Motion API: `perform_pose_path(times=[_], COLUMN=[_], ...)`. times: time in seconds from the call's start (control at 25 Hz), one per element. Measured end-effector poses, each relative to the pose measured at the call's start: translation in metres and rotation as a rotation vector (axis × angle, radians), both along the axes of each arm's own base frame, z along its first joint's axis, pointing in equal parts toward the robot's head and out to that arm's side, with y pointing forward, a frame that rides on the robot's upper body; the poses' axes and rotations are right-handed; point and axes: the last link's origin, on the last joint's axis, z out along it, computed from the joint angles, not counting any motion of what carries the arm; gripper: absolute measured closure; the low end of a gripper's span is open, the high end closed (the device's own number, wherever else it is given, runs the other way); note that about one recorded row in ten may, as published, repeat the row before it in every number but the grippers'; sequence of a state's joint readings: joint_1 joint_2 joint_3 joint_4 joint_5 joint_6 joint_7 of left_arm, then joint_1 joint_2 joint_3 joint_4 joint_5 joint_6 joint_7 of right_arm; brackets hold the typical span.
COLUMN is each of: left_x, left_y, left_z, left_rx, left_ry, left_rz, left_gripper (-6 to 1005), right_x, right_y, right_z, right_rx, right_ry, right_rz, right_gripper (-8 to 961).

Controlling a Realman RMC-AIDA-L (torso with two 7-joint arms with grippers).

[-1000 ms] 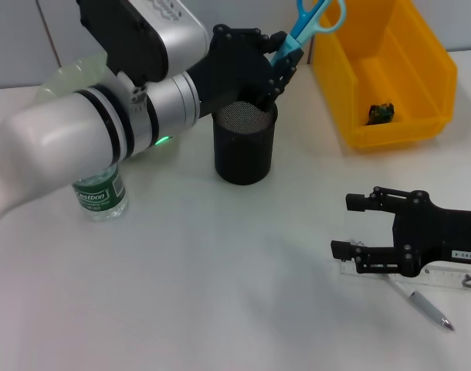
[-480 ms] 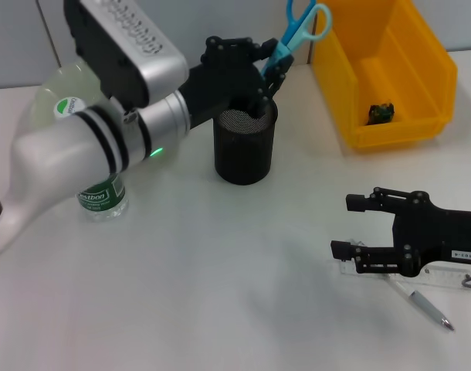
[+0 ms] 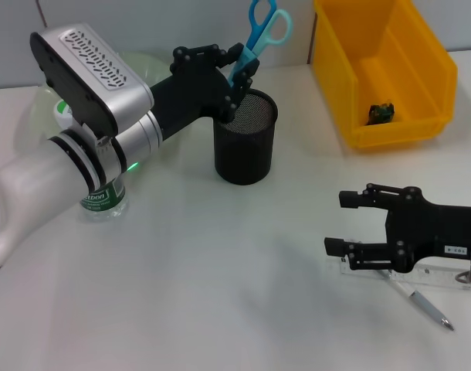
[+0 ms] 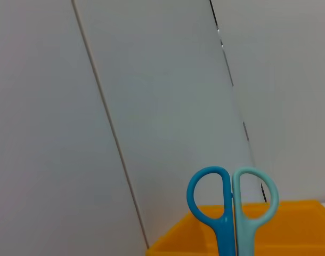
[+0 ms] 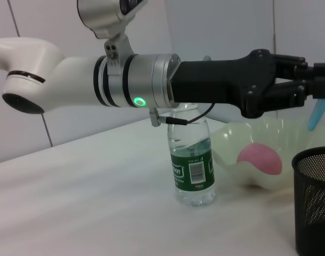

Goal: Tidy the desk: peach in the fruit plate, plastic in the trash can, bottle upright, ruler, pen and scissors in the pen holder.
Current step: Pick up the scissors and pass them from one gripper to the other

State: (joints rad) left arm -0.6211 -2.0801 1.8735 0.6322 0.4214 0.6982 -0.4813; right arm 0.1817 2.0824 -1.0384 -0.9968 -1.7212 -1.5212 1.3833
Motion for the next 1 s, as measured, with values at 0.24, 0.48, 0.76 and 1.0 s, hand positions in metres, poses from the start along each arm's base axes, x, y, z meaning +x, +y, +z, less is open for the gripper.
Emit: perform_pose_path(times=[0.24, 0.48, 0.76, 1.0], left_x=[0.000, 0.001, -0.008, -0.014], left_y=[-0.004, -0.007, -0.008, -0.008], left_z=[-0.005, -0.008, -0.010, -0.009], left_rx=[-0.015, -0.029, -0.037, -0.038], left_ry=[0.012, 0.019, 0.028, 0.024], left_rz=[-0.011, -0.022, -0.005, 0.010], left_gripper=[736, 734, 732, 730], right_x=[-0.004, -0.006, -0.010, -0.014], right_y=[0.004, 0.007, 0.010, 0.015], right_z=[-0.003, -0.005, -0.009, -0.012], right_rx=[-0.009, -0.019, -0.032, -0.041], right_ry=[0.006, 0.013, 0.014, 0.021], right_rz=[0.010, 0.014, 0.028, 0.032], right_gripper=[134, 134, 134, 134])
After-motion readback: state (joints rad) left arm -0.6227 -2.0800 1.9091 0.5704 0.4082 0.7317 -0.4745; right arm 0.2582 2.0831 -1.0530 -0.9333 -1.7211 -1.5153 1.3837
